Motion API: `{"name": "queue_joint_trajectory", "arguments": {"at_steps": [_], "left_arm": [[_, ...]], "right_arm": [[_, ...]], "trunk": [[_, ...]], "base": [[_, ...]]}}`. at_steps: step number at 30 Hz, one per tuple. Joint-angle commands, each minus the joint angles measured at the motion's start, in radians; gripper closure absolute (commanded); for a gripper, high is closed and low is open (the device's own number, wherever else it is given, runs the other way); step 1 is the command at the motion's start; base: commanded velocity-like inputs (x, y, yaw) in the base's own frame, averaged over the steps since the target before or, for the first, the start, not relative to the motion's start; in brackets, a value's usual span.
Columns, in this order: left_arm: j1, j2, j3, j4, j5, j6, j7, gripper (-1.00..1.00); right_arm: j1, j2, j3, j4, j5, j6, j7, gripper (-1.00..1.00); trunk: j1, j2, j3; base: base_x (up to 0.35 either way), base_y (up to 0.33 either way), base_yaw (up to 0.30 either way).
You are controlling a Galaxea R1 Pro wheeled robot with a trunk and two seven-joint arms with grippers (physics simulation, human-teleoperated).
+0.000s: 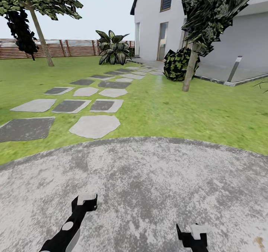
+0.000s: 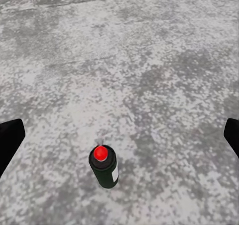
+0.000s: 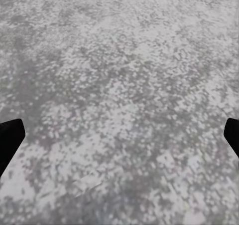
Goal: In the garden, pick up the pesticide atomizer on the floor and spray pesticide onto both trees until each tree trunk is fully covered.
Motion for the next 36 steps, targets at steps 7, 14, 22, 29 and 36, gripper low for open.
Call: {"name": "queue_joint_trajectory", "arguments": {"at_steps": [7,14,22,29,36], "left_arm": [[0.0,0.0,0.001,0.001,0.0,0.001,0.001,-1.0],[-0.001,0.0,0.001,0.001,0.0,0.001,0.001,-1.0],[-0.002,0.0,0.001,0.0,0.0,0.0,0.0,-1.0],[-0.002,0.0,0.0,0.001,0.0,0.001,0.0,-1.0],[-0.002,0.0,0.001,0.002,0.0,0.001,0.0,-1.0]], "right_arm": [[0.0,0.0,0.0,0.0,0.0,0.0,0.0,-1.0],[0.0,0.0,0.0,0.0,0.0,0.0,-0.001,-1.0],[0.0,0.0,0.0,0.0,0.0,0.0,-0.002,-1.0],[0.0,0.0,-0.001,0.0,0.0,0.0,-0.002,-1.0],[0.0,0.0,-0.001,0.0,0.0,0.0,-0.002,-1.0]], "trunk": [[0.0,0.0,0.0],[0.0,0.0,0.0],[0.0,0.0,-0.003],[0.004,-0.007,-0.007],[0.031,-0.056,-0.037]], "base": [[0.092,-0.054,0.0],[0.225,-0.154,0.004],[0.183,-0.126,0.185],[0.016,-0.011,0.028],[0.0,0.0,0.001]]}}
